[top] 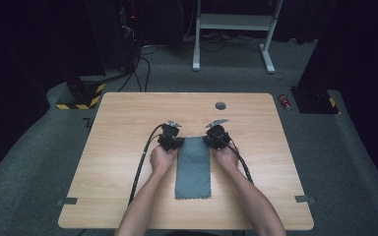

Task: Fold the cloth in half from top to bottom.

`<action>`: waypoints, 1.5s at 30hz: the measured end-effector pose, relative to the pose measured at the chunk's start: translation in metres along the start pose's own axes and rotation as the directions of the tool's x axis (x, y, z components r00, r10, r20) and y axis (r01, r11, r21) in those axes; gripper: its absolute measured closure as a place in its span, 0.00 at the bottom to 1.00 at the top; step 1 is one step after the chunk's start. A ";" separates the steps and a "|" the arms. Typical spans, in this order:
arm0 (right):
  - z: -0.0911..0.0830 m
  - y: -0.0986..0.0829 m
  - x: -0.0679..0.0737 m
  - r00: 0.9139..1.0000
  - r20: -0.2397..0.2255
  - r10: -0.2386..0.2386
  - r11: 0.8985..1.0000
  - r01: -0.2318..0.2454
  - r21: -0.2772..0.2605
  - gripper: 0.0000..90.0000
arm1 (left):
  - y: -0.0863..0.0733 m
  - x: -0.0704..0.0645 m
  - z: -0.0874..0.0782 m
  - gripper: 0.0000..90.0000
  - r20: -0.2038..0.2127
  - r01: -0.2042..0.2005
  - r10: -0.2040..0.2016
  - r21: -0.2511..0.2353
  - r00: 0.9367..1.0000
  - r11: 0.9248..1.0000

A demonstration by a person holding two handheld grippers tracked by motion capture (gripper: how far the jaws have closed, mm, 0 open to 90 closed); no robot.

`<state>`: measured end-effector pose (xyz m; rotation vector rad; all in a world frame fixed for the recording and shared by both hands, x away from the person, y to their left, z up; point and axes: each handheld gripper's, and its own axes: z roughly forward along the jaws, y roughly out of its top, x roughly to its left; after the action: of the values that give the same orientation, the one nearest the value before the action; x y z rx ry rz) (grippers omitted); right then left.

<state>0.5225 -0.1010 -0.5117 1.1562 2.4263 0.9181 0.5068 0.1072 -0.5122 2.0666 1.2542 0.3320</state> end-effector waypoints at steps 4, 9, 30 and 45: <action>-0.006 0.001 0.000 1.000 -0.005 -0.009 1.000 0.009 -0.010 0.98 | 0.001 0.000 -0.004 0.99 0.007 -0.002 0.002 -0.013 1.000 1.000; -0.014 0.003 -0.001 1.000 -0.010 -0.014 0.999 0.013 -0.037 0.98 | 0.004 0.000 -0.010 0.99 0.023 0.005 -0.004 -0.039 1.000 0.999; -0.041 0.037 -0.004 0.998 0.021 -0.053 0.995 0.055 -0.087 0.98 | 0.028 0.012 -0.036 0.99 0.071 0.065 -0.057 -0.129 0.996 0.990; -0.047 0.032 0.001 0.997 0.000 -0.082 0.991 0.081 -0.103 0.98 | 0.020 0.011 -0.039 0.98 0.088 0.042 -0.031 -0.118 0.996 0.992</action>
<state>0.5164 -0.1054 -0.4552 1.0128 2.3799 1.0081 0.5049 0.1270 -0.4712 1.9339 1.1901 0.2911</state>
